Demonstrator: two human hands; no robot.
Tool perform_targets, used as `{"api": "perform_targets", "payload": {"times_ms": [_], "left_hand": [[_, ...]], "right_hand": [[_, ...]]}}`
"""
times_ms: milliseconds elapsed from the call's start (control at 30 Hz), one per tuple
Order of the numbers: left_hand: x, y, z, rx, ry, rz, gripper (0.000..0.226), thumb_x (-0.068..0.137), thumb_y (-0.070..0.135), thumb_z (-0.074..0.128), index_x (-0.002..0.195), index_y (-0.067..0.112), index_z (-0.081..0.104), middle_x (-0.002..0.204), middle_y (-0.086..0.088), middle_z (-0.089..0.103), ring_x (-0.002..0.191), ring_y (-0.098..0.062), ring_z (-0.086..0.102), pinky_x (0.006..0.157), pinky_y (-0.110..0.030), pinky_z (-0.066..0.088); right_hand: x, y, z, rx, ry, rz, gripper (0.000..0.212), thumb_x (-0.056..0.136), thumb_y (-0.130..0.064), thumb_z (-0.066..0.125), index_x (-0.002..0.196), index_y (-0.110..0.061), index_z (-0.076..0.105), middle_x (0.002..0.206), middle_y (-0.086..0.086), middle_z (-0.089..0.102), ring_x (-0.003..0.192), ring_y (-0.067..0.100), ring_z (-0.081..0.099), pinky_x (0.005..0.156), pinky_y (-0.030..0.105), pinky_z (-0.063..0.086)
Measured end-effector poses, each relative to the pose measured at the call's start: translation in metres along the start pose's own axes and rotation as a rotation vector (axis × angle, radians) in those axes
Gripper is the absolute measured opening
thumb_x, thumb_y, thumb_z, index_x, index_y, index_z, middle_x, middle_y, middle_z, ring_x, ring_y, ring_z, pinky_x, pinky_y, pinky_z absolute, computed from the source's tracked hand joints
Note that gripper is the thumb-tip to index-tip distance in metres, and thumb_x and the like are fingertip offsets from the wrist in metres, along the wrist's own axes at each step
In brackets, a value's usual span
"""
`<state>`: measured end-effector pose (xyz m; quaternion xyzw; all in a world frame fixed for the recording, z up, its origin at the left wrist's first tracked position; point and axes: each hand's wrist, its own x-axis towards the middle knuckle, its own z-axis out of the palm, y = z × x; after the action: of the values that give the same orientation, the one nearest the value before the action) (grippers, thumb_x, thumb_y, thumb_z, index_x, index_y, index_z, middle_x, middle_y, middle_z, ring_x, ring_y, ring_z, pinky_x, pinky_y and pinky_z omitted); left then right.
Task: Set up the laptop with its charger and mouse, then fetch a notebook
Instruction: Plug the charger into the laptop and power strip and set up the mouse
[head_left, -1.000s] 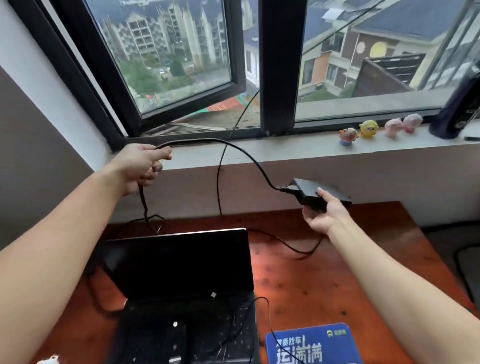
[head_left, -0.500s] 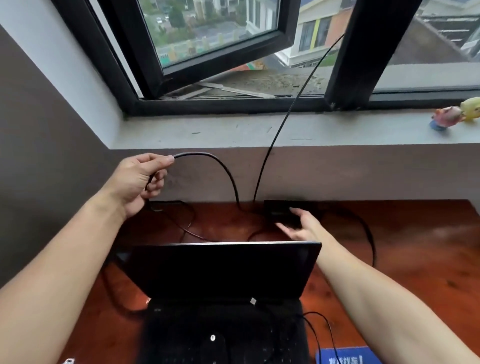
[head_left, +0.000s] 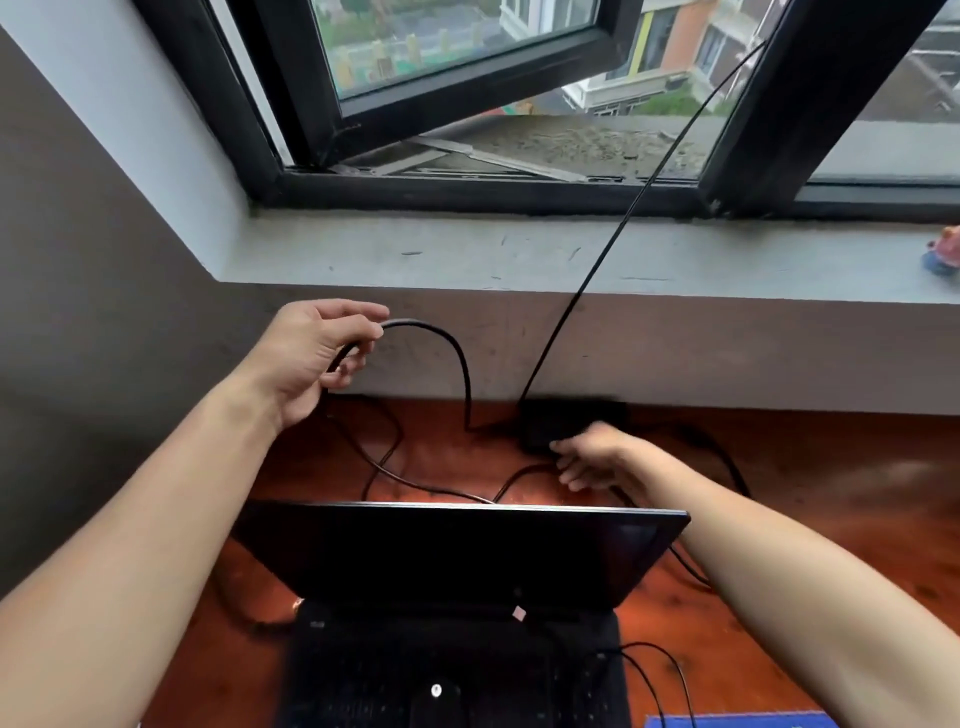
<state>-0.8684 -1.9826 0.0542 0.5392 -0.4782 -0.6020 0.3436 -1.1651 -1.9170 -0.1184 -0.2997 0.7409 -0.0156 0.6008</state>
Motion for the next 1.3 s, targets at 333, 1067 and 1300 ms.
{"api": "perform_targets", "payload": {"times_ms": [333,1067,1300], "left_hand": [[-0.009,0.019,-0.004,0.2,-0.142,0.213,0.017,0.078,0.0,0.072,0.08,0.012,0.061,0.068,-0.01,0.069,0.044,-0.011,0.047,0.039,-0.017,0.035],[-0.104,0.063,-0.084,-0.237,0.392,0.362,0.019,0.082,-0.004,0.052,0.08,0.01,0.065,0.045,0.005,0.046,0.036,-0.009,0.033,0.043,-0.019,0.022],[-0.178,0.07,-0.101,-0.158,0.355,0.37,0.027,0.087,-0.008,0.044,0.084,0.012,0.062,0.063,-0.002,0.069,0.045,-0.01,0.042,0.047,-0.02,0.034]], "right_hand": [[-0.101,-0.133,0.014,-0.327,0.087,-0.98,0.029,0.08,-0.024,0.076,0.108,-0.022,0.068,0.092,-0.005,0.07,0.064,-0.006,0.06,0.072,0.026,0.052],[-0.176,-0.083,0.033,-0.048,0.476,-0.947,0.006,0.085,-0.023,0.067,0.09,-0.023,0.071,0.081,-0.002,0.074,0.067,0.009,0.072,0.06,0.026,0.051],[-0.242,-0.08,0.109,-0.135,0.443,-1.15,0.008,0.083,-0.023,0.068,0.084,-0.024,0.075,0.071,-0.008,0.07,0.071,0.011,0.068,0.077,0.031,0.056]]}}
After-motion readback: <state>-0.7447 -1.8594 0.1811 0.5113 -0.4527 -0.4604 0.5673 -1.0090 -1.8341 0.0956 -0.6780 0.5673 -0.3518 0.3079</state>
